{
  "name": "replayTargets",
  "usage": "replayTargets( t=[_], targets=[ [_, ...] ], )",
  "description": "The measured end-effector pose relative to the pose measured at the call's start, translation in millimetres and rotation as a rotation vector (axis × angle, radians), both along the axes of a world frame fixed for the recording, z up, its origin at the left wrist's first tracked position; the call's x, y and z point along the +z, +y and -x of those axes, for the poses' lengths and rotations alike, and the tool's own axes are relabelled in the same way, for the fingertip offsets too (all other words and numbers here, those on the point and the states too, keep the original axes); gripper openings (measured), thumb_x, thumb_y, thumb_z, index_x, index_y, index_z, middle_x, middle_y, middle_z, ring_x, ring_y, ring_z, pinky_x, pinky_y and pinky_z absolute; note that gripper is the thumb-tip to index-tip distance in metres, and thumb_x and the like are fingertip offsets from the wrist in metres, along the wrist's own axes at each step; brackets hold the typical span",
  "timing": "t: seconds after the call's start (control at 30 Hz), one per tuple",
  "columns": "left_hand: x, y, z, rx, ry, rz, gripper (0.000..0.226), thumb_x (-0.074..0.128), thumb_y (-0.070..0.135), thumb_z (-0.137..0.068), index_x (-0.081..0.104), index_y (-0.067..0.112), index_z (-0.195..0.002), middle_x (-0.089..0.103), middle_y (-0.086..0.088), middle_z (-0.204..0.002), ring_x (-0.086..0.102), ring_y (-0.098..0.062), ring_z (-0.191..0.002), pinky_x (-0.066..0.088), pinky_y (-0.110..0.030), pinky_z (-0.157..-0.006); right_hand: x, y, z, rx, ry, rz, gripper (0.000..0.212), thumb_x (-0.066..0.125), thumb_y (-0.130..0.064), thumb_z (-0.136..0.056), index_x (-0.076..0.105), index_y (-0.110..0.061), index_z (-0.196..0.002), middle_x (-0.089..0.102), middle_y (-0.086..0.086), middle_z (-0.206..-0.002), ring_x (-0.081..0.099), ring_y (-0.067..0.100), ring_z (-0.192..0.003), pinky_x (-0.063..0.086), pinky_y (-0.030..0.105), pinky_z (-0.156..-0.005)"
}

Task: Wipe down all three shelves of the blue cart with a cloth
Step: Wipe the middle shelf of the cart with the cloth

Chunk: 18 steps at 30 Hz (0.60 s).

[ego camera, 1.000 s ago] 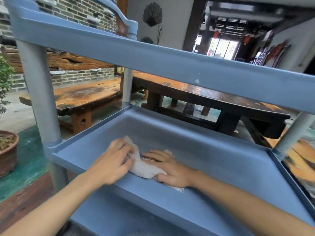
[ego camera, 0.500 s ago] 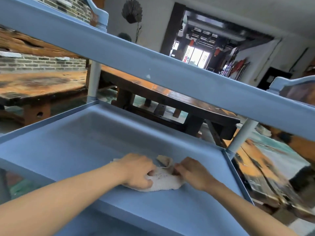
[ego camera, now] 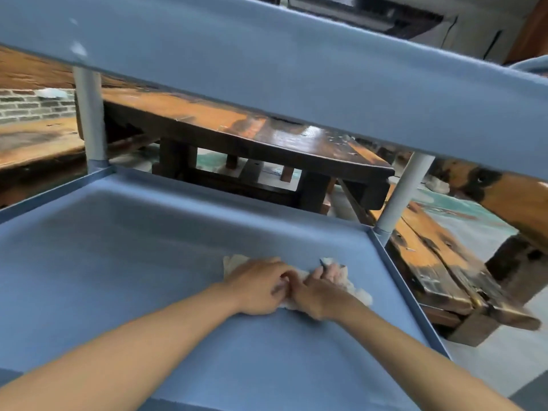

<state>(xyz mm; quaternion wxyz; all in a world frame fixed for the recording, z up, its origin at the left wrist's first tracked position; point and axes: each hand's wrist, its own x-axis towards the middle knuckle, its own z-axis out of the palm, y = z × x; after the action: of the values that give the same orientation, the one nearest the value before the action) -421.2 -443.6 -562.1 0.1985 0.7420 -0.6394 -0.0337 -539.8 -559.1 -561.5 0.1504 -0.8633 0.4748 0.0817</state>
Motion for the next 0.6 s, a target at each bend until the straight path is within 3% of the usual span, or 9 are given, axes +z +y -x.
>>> replayTargets(
  t=[0.1,0.2,0.27,0.37,0.6],
  targets=[
    [-0.2,-31.1,14.7,0.022,0.031,-0.023,0.036,0.044,0.029,-0.097,0.048,0.015,-0.130,0.050,-0.008,-0.134,0.045,-0.026,-0.129,0.037,-0.039,-0.107,-5.3,-34.3,-3.4,-0.194,0.074,0.075,0.090,0.013,-0.075,-0.092,-0.004,-0.023,-0.163,-0.022,0.026,-0.165,-0.025,0.054,-0.148,-0.007,0.067,-0.119],
    [0.5,-38.3,13.3,0.031,-0.071,0.012,0.036,0.039,0.033,-0.100,0.044,0.014,-0.130,0.045,-0.009,-0.136,0.042,-0.027,-0.128,0.033,-0.036,-0.105,-9.4,-59.0,-25.9,-0.077,0.134,0.191,0.065,0.024,-0.055,-0.098,0.011,-0.039,-0.160,-0.019,0.021,-0.167,-0.018,0.067,-0.143,-0.007,0.080,-0.110],
    [-1.8,-31.9,0.5,0.037,-0.129,0.054,0.041,0.038,0.039,-0.099,0.040,0.016,-0.133,0.042,-0.006,-0.140,0.039,-0.026,-0.131,0.027,-0.033,-0.101,-11.0,-73.4,-43.8,-0.128,0.051,0.158,0.076,0.029,-0.060,-0.097,0.000,-0.031,-0.162,-0.023,0.027,-0.164,-0.018,0.060,-0.147,-0.005,0.072,-0.116],
    [-8.6,-14.0,-33.4,0.088,-0.149,0.024,0.050,0.035,0.046,-0.100,0.034,0.018,-0.142,0.035,-0.004,-0.149,0.027,-0.023,-0.143,0.021,-0.034,-0.113,-13.2,-89.2,-69.7,-0.213,-0.061,0.113,0.105,0.027,-0.080,-0.087,-0.008,-0.015,-0.162,-0.020,0.027,-0.165,-0.019,0.046,-0.153,-0.005,0.057,-0.123],
    [-15.0,49.3,-119.1,0.328,-0.077,-0.031,0.051,0.026,0.055,-0.099,0.039,0.020,-0.134,0.039,0.001,-0.135,0.036,-0.020,-0.135,0.032,-0.032,-0.109,-14.4,-100.7,-150.1,-0.004,-0.095,0.120,0.118,0.028,-0.088,-0.082,-0.009,-0.008,-0.161,-0.017,0.022,-0.168,-0.018,0.037,-0.155,-0.005,0.049,-0.125]
  ],
)
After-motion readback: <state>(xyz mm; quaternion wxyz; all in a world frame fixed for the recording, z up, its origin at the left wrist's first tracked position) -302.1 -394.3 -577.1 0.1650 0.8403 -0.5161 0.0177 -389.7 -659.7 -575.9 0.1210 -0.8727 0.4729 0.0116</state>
